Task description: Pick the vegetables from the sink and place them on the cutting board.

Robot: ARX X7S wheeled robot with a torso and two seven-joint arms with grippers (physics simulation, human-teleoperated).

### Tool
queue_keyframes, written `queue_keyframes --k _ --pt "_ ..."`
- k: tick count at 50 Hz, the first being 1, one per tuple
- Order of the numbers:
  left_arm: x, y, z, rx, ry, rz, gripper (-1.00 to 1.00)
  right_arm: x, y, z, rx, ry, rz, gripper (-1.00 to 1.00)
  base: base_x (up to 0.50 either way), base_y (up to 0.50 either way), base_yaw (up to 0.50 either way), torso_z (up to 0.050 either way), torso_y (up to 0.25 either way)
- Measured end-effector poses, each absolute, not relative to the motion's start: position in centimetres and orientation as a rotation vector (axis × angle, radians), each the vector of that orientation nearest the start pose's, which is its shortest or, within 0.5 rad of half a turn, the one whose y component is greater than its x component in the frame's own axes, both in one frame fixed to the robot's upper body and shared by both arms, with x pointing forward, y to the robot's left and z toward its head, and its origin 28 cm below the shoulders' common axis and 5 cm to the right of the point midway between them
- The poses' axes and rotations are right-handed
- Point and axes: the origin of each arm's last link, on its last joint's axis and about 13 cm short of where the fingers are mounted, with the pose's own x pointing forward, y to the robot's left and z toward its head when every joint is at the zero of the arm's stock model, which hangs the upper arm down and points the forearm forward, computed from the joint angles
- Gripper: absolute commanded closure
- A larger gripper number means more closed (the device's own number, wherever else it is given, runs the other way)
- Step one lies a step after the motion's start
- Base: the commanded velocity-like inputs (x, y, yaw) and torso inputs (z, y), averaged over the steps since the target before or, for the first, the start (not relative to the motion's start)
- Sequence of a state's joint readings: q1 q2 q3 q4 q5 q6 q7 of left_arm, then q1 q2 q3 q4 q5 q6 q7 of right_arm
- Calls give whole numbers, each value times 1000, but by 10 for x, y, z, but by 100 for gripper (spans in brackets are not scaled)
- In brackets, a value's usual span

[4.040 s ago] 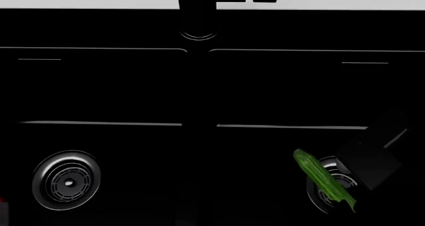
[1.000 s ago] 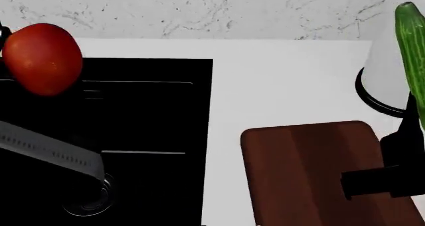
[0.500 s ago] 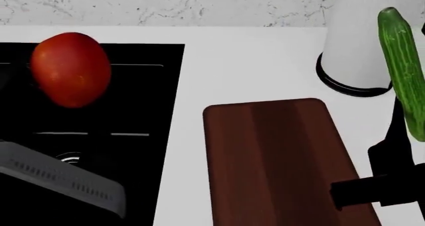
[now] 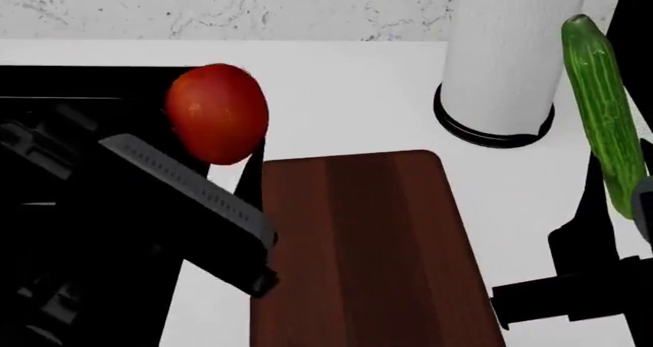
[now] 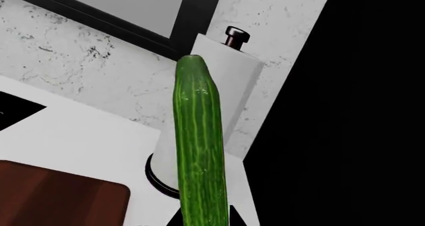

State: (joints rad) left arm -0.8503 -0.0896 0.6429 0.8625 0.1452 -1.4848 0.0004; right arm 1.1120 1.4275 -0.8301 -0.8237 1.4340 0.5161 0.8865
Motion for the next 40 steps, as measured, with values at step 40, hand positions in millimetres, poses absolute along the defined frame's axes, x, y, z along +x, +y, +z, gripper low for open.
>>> queue_keyframes --k 40 --pt "254 98 230 310 71 -453 100 165 -174 265 -366 -57 -3 100 0 0 0 0 0"
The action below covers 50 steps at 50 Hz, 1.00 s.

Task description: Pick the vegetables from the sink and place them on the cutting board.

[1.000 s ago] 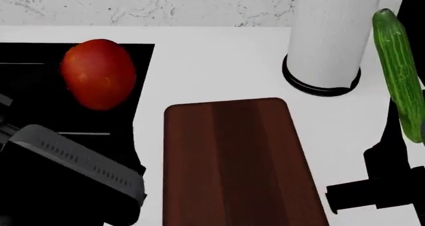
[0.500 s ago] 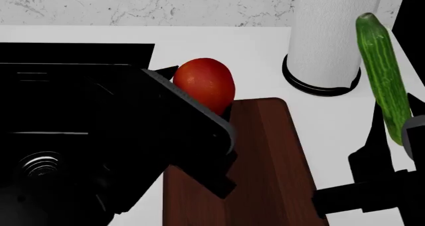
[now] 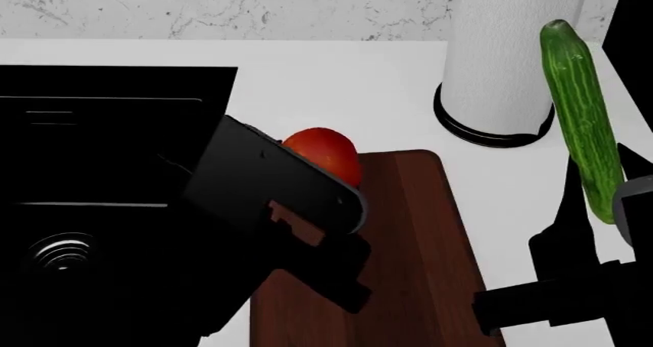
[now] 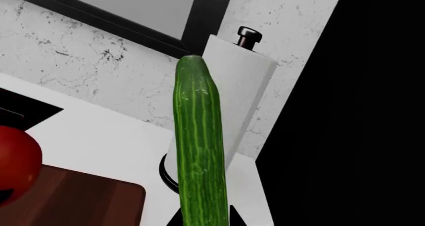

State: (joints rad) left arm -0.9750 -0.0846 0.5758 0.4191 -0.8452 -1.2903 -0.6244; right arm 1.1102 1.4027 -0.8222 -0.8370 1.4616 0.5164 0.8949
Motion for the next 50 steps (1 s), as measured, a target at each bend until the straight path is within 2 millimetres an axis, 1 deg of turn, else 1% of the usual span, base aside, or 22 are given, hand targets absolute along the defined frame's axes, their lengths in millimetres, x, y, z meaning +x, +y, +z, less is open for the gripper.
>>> queue_keyframes --k 13,30,31,43,50 --pt "252 97 209 294 138 -473 100 165 -173 264 -362 -58 -1 100 0 0 0 0 1" --pt "253 98 196 303 174 -469 100 165 -173 263 -355 -57 3 100 0 0 0 1 1" --pt "253 98 195 305 174 -469 -100 165 -173 263 -355 -57 3 100 0 0 0 0 0" --pt "253 98 194 305 165 -454 -100 166 -173 262 -351 -56 6 100 0 0 0 0 0" --pt "249 98 200 294 126 -465 -100 167 -172 262 -349 -56 7 100 0 0 0 0 0"
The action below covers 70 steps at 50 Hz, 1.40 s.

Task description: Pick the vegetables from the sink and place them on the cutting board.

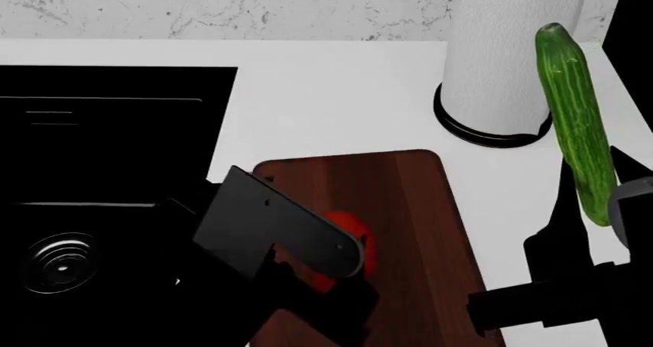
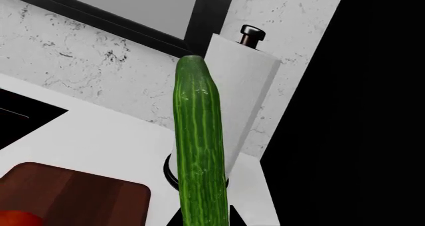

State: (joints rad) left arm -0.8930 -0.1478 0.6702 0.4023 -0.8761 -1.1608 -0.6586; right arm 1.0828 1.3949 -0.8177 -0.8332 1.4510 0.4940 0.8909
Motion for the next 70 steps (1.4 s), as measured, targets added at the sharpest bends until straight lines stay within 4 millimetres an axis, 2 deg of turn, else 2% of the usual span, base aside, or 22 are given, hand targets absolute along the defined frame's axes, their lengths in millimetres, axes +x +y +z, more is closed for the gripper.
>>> queue_keyframes --k 9,16,33,52,70 --pt "235 100 220 226 4 -514 -100 167 -171 262 -343 -36 4 100 0 0 0 0 1" --pt "226 107 237 164 -71 -531 -100 168 -166 267 -283 57 11 100 0 0 0 0 0" --pt "218 138 271 27 -203 -442 -100 170 -153 283 -117 262 127 100 0 0 0 0 0" --pt "210 173 285 -99 -294 -309 -100 170 -141 285 113 533 179 100 0 0 0 0 0" --pt "205 186 286 -139 -319 -267 -100 194 -135 291 185 689 189 100 0 0 0 0 0"
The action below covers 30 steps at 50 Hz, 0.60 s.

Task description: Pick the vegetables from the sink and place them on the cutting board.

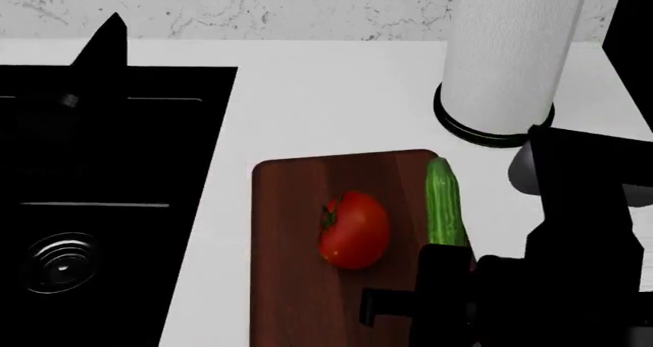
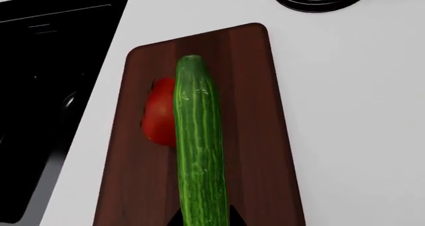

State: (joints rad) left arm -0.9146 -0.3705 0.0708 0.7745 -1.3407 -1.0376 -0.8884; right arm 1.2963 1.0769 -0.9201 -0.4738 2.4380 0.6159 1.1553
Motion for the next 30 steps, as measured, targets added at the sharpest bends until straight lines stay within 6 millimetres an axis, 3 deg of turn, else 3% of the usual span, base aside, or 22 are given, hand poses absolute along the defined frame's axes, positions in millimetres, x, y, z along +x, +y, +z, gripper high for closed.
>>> queue_keyframes --k 17,30 --pt "204 188 285 -144 -316 -252 -100 217 -135 282 195 784 187 100 0 0 0 0 1" --pt "204 188 284 -141 -313 -251 -100 224 -135 267 199 833 184 100 0 0 0 0 0"
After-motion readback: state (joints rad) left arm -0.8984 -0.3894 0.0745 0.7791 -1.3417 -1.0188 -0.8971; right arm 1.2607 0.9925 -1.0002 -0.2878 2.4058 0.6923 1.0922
